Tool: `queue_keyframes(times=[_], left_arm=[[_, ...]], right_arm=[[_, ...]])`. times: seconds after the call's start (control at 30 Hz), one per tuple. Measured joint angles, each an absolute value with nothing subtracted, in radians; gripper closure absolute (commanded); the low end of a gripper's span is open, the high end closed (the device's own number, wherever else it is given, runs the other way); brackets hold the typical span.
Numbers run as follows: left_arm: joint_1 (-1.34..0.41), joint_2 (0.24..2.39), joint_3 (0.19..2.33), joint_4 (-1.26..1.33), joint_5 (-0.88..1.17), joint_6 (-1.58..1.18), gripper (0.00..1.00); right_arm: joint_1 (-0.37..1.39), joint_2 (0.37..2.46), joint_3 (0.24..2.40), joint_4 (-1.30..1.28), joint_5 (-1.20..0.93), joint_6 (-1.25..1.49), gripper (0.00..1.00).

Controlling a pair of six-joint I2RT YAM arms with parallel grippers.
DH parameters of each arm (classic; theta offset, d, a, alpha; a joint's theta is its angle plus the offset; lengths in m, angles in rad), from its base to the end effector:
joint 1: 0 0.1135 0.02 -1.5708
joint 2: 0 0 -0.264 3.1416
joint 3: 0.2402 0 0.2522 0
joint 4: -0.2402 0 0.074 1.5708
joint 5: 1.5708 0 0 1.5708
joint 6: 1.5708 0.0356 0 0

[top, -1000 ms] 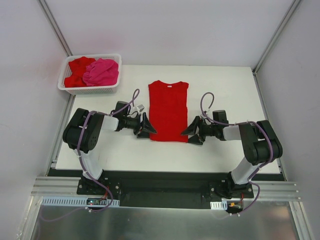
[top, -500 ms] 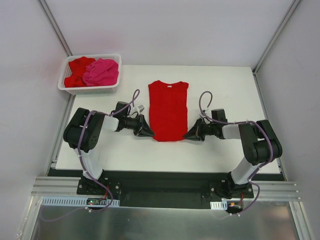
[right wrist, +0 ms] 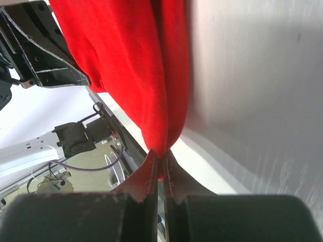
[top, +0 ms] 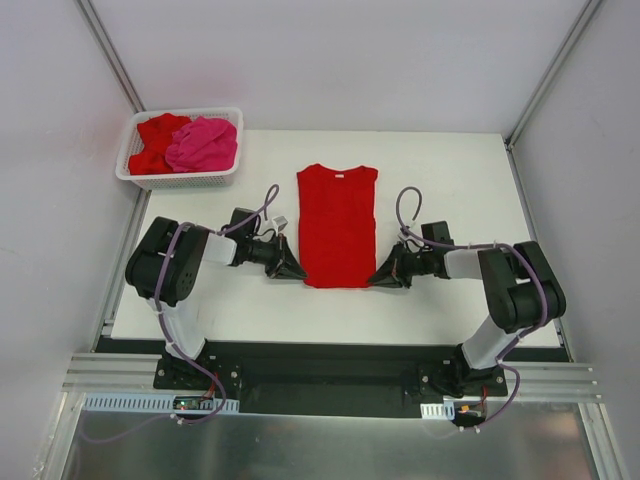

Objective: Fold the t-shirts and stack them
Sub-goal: Grab one side of the 2/3 rectangular tshirt with both arms, then fold the long partially folded tshirt into a neat square

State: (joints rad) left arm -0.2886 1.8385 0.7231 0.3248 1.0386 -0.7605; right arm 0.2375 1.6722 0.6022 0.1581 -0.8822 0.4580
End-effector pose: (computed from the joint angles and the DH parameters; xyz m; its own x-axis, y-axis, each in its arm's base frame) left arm 0.2944 -0.1194 0.1091 -0.9937 -0.0698 -0.0875 0.0559 0.3669 -0.9286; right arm 0.2619 0.0917 0.1137 -0.9585 0.0571 -0.2792 -0.2064 0.5365 0.8183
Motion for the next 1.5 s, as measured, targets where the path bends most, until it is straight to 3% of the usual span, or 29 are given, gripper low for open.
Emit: queue_keyframes(times=[0.7,1.07,1.5], left_arm=[[-0.300,1.702,0.605,0.212,1.041,-0.712,1.00],[-0.349,1.618,0.521,0.175,1.040,-0.710,1.00],[-0.355,1.513,0.461,0.174,1.035,-0.711,1.00]], right_arm=[[0.290,1.477,0.591,-0.042,-0.863,0.381,0.99],[0.380,1.355,0.409,-0.027,-0.812,0.430,0.99],[0.391,1.280,0.342,0.039,-0.799,0.487,0.99]])
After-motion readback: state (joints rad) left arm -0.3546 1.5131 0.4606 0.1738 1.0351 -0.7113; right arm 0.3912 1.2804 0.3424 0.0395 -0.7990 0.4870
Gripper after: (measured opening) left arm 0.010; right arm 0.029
